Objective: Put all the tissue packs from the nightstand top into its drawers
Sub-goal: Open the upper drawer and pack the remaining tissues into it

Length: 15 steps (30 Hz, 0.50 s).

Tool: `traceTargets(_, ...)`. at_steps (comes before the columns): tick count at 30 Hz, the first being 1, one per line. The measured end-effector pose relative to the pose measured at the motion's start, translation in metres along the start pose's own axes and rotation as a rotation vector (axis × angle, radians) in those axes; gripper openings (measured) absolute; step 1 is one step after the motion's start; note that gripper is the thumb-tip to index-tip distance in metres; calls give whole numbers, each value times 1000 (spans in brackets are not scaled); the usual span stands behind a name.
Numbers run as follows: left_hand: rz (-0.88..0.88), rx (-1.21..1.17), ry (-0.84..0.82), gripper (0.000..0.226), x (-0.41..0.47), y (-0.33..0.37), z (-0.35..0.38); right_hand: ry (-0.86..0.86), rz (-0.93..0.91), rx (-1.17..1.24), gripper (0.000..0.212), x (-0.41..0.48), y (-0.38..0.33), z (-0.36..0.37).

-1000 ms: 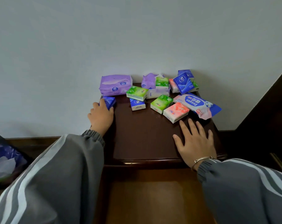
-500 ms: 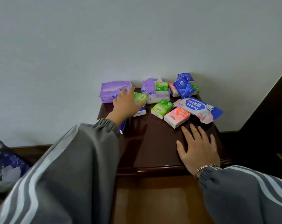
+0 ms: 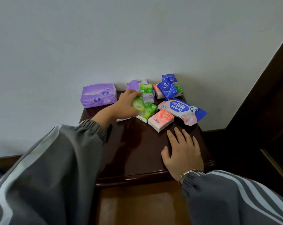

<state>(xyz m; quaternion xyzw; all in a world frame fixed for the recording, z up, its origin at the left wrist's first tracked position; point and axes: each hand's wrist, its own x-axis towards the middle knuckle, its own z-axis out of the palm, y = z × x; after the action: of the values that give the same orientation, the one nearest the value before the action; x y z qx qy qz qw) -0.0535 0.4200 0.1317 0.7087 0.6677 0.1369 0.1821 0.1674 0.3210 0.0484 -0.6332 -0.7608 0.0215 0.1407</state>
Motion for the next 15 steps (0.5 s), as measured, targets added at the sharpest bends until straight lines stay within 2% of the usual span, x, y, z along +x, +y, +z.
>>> traceTargets(2, 17, 4, -112, 73, 5, 9, -2, -7, -1, -8, 60, -1, 0, -1)
traceTargets(6, 25, -52, -222, 82, 12, 30, -3, 14, 11, 11, 58, -1, -1, -3)
traceTargets(9, 6, -37, -290, 80, 14, 32, 2, 24, 11, 11, 57, 0, -1, -2)
traceTargets(11, -33, -97, -233, 71, 14, 31, 2, 24, 5, 11, 57, 0, -1, -2)
traceTargets(13, -125, -266, -82, 56, 17, 33, 1, 24, 4, 5, 58, -1, -1, -1)
traceTargets(15, -193, -316, -4, 44, 22, 40, 4, 30, 2, 7, 58, 0, -1, -1)
